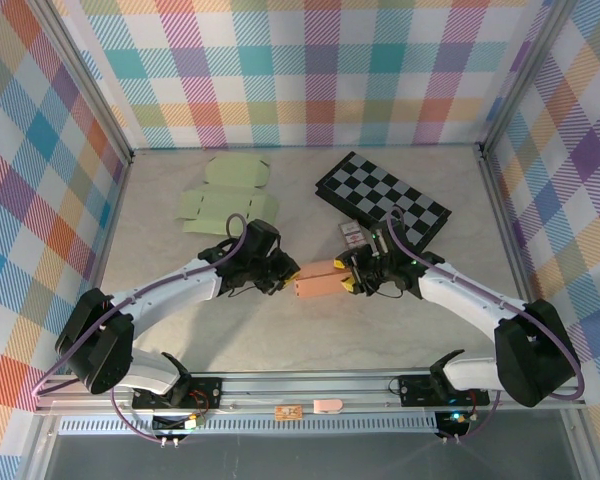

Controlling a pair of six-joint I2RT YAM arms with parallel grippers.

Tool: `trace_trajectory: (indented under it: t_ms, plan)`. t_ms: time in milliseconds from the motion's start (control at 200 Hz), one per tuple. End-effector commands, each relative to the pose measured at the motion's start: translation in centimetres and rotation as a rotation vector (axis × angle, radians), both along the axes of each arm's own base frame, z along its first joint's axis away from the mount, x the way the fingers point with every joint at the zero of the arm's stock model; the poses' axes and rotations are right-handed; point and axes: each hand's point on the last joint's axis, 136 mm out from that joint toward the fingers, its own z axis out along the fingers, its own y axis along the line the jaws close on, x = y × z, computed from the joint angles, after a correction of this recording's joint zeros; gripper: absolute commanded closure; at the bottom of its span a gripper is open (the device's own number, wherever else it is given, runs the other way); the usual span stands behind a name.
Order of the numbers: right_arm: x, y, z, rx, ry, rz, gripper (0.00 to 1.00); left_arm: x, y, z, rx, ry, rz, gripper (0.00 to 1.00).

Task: Fold the paper box

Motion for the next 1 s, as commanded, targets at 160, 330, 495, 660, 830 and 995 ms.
trace_trajectory:
  t_ms: [160,330,495,660,830,995]
  plan:
    - [0.0,-1.7,0.9,-0.077,-0.002,0.047,0.44,-1.1,1.7,-2.6,0.074,0.059,0.002,0.85]
    - [0.3,-2.9,2.9,-0.082,-0.059,0.048,0.44,-1.1,1.6,-2.6,0.075,0.061,-0.008,0.88]
    - [0.6,-3.8,2.0,-0.06,-0.043,0.007,0.46,-1.1,1.5,-2.6,0.075,0.063,-0.011,0.89]
    - [2.2,-3.5,3.2,-0.044,-0.094,0.02,0.46,-1.0,1.3,-2.6,0.073,0.063,-0.017,0.89]
    - [2.6,-3.1,3.3,-0.04,-0.092,0.037,0.47,-1.0,1.4,-2.5,0.078,0.06,-0.018,0.9]
    - [2.7,-3.1,2.2,-0.043,-0.065,0.036,0.5,-0.9,1.3,-2.5,0.077,0.061,-0.02,0.9]
